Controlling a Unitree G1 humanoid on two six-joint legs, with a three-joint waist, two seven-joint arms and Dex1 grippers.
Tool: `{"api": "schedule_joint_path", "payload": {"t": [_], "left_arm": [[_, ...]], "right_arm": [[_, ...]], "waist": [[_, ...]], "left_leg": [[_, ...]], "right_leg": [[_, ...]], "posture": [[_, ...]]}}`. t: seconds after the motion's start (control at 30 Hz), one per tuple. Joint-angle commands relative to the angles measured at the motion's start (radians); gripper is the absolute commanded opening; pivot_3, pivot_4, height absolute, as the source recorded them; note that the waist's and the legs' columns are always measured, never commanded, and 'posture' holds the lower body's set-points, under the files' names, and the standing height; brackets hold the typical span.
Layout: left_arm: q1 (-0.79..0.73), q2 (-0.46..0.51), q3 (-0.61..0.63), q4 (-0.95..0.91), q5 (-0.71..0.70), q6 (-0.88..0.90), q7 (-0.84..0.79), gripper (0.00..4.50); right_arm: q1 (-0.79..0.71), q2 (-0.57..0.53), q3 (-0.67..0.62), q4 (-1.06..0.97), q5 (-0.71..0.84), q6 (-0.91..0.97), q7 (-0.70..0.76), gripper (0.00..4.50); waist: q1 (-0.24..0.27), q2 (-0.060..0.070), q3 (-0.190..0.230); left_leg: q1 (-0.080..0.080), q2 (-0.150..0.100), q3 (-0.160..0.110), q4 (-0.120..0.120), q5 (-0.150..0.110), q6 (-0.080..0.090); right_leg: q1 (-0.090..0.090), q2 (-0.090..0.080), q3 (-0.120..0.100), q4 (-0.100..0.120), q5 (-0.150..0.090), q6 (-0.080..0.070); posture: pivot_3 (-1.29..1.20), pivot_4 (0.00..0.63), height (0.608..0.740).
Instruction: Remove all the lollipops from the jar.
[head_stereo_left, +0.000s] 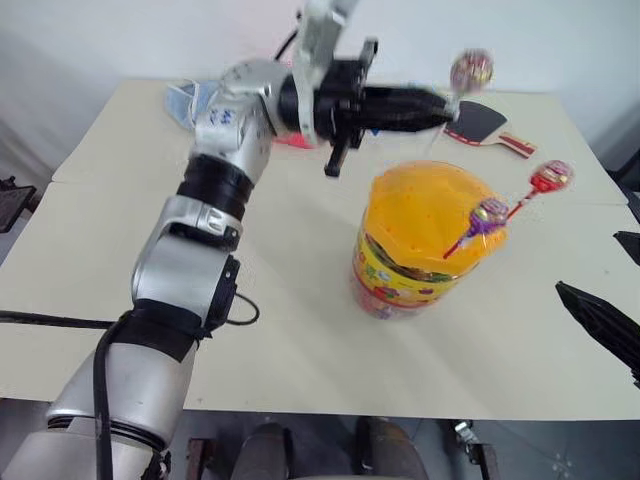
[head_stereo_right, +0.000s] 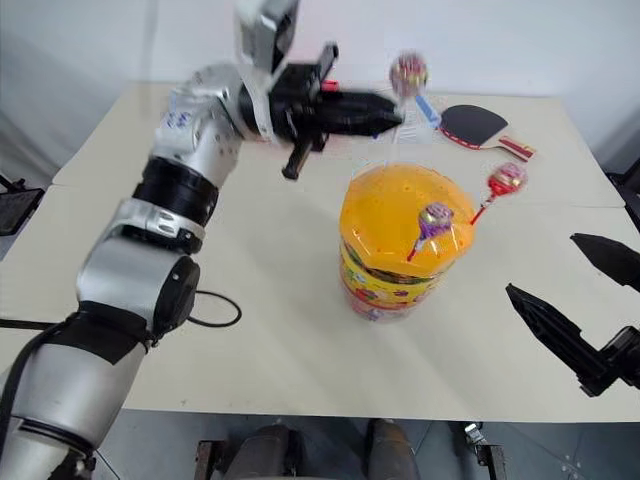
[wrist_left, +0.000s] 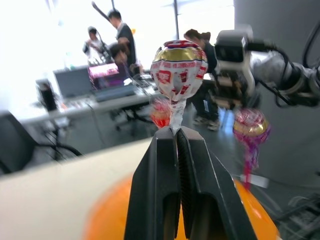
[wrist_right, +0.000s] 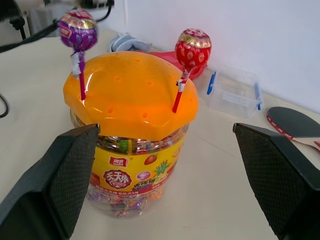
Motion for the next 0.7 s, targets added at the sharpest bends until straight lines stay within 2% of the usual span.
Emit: {"api": "schedule_joint_path", "payload": {"t": [0.03, 0.1, 0.3, 0.53, 0.6, 0.7], "left_arm": [[-0.042, 0.02, 0.066, 0.009, 0.02, 0.003, 0.009, 0.04], [-0.049, 0.039, 0.084, 0.006, 0.043, 0.025, 0.054, 0.04], [-0.025, 0.225, 0.02, 0.002, 0.256, 0.363, 0.369, 0.04], [0.182, 0.386, -0.025, -0.207, 0.384, 0.723, 0.565, 0.04], [0.288, 0.437, -0.068, -0.282, 0.428, 0.883, 0.617, 0.04], [0.393, 0.484, -0.101, -0.37, 0.451, 1.033, 0.662, 0.04]], "right_arm": [[0.0, -0.026, -0.04, 0.015, 0.033, -0.01, 0.023, 4.5], [0.002, -0.035, -0.039, 0.017, 0.042, -0.006, 0.033, 4.5], [0.01, -0.071, -0.03, 0.051, 0.043, 0.014, 0.123, 4.5], [-0.036, -0.142, -0.009, 0.125, 0.035, 0.05, 0.193, 4.5], [-0.072, -0.163, 0.029, 0.152, 0.018, 0.055, 0.202, 4.5], [-0.116, -0.179, 0.073, 0.176, -0.004, 0.061, 0.216, 4.5]], "waist": [[-0.001, 0.0, 0.0], [-0.002, 0.0, 0.0], [-0.009, 0.0, 0.0], [-0.007, -0.001, 0.0], [-0.005, -0.002, 0.001], [-0.005, -0.003, 0.002]], "left_leg": [[0.0, 0.0, 0.0, 0.0, 0.0, 0.0], [0.0, 0.0, 0.0, 0.0, 0.0, 0.0], [0.001, 0.0, 0.0, -0.001, 0.0, 0.0], [0.001, 0.0, 0.0, 0.0, 0.0, 0.0], [0.001, 0.0, 0.0, 0.0, 0.0, -0.001], [0.001, 0.0, 0.0, 0.0, -0.001, -0.001]], "right_leg": [[0.0, 0.0, 0.0, 0.0, 0.0, 0.0], [0.0, 0.0, 0.0, 0.001, 0.001, 0.001], [0.0, 0.001, 0.001, 0.002, 0.001, 0.002], [0.0, 0.0, 0.001, 0.003, 0.001, 0.002], [0.0, 0.0, 0.001, 0.003, 0.001, 0.002], [0.0, 0.0, 0.002, 0.004, 0.001, 0.002]], "posture": [[0.0, 0.15, 0.74], [0.0, 0.15, 0.74], [0.0, 0.15, 0.74], [0.0, 0.15, 0.74], [0.0, 0.15, 0.74], [0.0, 0.15, 0.74]]}}
